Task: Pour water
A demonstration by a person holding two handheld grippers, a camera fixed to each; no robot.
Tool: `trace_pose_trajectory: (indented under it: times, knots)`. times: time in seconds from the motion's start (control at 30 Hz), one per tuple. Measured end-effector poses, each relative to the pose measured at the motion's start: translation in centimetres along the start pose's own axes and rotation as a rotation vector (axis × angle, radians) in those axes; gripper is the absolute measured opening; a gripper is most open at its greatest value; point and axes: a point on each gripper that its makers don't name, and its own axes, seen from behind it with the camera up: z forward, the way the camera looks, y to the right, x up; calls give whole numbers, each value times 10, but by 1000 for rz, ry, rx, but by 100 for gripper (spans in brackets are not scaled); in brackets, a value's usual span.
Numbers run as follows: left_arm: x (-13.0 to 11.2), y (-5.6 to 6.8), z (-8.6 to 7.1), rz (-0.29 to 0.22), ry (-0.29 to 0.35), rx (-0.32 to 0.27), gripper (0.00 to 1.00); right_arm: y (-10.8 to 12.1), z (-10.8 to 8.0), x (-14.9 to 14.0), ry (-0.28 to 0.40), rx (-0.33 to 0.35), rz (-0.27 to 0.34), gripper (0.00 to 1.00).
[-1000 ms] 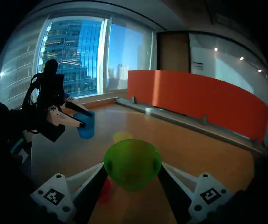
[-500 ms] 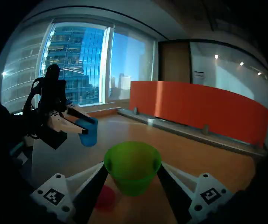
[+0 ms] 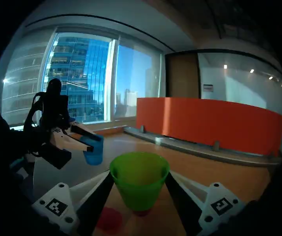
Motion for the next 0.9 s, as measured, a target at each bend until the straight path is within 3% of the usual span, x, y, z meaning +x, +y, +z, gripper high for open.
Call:
trace_pose_trajectory:
  times: [0.5,0.9]
  knots:
    - [10,-4,-2,6,44,15,89,1,13,11,22,6,-8,91]
    - [24,-5,-3,57,75,27,89,-6,19,11,24,32,-5,90]
